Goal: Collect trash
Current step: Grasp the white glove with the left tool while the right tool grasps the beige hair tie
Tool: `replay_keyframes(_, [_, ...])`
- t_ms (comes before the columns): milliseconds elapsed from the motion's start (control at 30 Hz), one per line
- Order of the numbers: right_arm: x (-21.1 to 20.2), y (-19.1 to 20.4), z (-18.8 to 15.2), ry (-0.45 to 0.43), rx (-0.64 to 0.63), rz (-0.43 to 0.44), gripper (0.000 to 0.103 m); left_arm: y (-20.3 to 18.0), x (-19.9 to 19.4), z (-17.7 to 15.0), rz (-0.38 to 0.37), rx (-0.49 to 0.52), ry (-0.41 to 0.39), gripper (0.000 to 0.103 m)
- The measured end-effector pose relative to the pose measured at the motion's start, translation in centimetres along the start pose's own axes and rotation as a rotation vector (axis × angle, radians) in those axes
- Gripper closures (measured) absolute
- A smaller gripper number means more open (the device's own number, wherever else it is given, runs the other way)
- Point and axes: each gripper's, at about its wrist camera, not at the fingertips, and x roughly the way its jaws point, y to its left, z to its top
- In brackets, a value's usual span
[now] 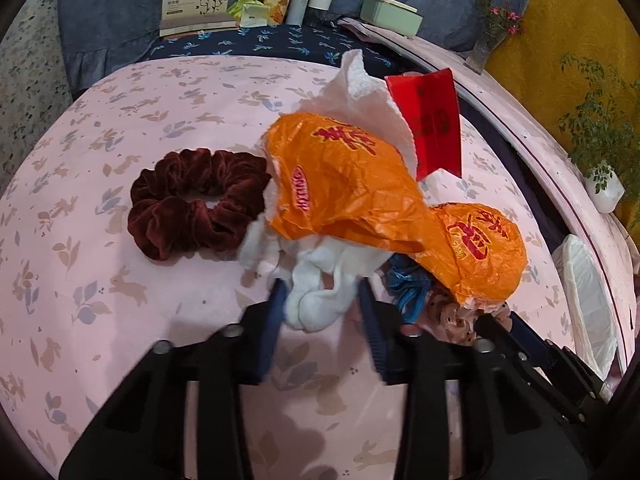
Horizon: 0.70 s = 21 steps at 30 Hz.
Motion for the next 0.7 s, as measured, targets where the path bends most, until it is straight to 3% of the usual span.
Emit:
replay_keyframes(67, [-0.1, -0.1, -0.1, 0.002, 0.002, 0.006, 0.087, -0.2, -0.1, -0.2, -0.012, 0.001, 0.003, 0.085])
replay_keyframes(167, [-0.6, -0.4, -0.5, 0.004, 0.011, 0.017, 0.090, -0.5, -0.6, -0.6, -0.019, 0.005, -0.001, 0.089])
replay_keyframes(700, [-6.7, -3.5, -1.3, -0.091, 0.086, 0.038, 0.094, -4.9, -5.6, -2.8, -0.069, 0.045, -0.046, 0.090])
